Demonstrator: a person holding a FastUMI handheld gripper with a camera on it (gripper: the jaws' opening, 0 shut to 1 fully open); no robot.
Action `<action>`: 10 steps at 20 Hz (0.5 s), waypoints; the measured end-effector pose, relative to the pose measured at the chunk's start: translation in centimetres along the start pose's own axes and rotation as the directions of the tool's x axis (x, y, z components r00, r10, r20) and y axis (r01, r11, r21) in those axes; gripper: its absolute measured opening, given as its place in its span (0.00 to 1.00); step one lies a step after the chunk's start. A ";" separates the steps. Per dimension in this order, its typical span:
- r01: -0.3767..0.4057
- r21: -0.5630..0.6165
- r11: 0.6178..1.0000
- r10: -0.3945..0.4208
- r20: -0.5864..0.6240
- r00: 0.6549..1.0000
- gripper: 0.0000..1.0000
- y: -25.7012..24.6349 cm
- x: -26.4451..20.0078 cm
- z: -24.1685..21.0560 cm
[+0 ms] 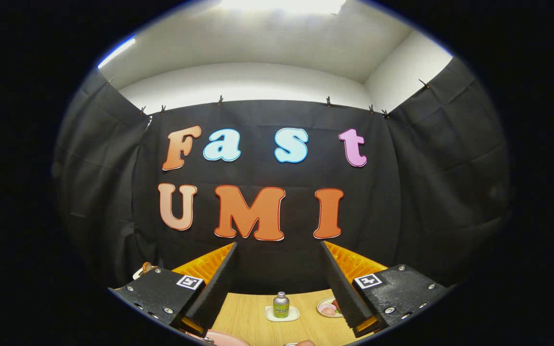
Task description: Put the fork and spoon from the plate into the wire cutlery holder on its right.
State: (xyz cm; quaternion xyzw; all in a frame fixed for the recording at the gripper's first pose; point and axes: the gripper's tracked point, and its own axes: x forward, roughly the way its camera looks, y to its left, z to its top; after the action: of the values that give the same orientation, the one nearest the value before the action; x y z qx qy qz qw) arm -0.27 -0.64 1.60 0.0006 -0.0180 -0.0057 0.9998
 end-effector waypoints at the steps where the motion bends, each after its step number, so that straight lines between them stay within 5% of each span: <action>1: 0.003 0.002 1.000 -0.003 0.002 1.000 0.99 -0.2 0.0 0.1; 10: 0.003 -0.020 1.000 -0.003 0.013 1.000 0.98 0.0 -0.4 0.4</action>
State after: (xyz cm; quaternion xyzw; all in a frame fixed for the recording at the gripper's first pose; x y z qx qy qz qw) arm -0.67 -0.60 1.94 -0.0095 -0.0243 -0.0074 0.9996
